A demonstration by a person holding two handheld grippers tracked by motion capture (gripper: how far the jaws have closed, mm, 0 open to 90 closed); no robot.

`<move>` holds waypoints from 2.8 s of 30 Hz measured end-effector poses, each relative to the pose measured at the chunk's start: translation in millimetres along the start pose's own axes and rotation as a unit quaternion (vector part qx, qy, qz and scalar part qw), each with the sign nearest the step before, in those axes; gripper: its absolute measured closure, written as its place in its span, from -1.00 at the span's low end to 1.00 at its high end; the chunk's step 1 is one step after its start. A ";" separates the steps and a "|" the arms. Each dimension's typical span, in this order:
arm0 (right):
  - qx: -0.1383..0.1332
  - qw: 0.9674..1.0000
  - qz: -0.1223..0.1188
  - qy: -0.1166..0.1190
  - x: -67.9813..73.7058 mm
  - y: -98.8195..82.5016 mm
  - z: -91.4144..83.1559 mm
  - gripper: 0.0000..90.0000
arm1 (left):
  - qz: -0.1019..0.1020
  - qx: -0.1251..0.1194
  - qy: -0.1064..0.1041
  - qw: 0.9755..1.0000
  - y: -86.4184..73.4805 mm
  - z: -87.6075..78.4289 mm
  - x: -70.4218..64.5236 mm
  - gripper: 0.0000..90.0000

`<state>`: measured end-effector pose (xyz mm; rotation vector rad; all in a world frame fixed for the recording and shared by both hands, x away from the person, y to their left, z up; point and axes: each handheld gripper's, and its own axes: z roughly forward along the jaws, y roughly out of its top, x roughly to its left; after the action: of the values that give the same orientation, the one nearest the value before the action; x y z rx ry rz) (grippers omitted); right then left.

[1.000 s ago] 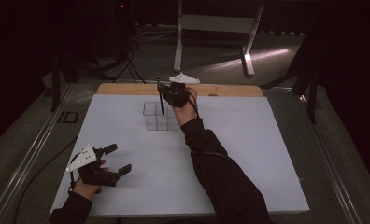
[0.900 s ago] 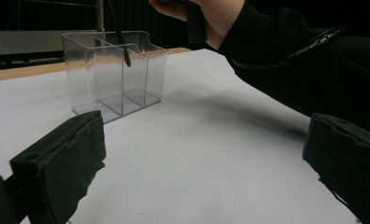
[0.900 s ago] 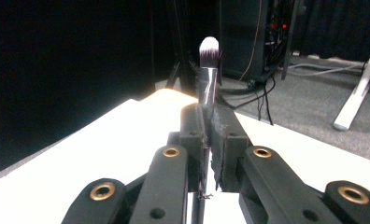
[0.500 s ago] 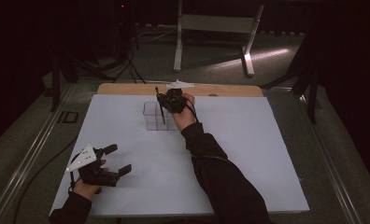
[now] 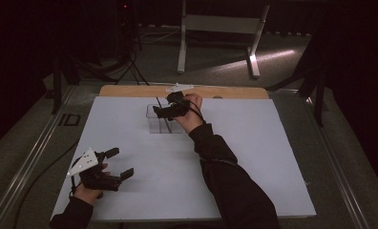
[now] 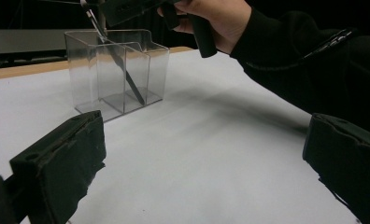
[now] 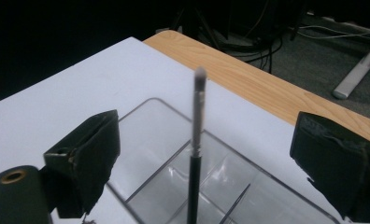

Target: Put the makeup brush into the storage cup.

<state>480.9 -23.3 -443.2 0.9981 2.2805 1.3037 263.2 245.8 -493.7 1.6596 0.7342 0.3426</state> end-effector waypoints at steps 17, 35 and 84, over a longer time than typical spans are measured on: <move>0.031 0.998 0.044 0.021 -15.2 4.8 -38.8 -0.81 | 0.004 0.005 0.001 1.000 -0.5 0.5 -0.6 -0.98; 0.056 0.997 0.041 0.024 -29.5 -8.8 -81.6 -0.81 | 0.012 0.019 0.002 1.000 -2.3 4.3 -1.8 -0.98; 0.123 0.985 -0.012 0.123 -28.7 -103.8 -158.1 -0.81 | 0.013 0.024 0.009 1.000 -2.3 4.7 -1.8 -0.98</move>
<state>366.0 -176.1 -449.6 0.9243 2.6856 1.2156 263.9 241.2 -496.6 1.7136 0.7400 0.3609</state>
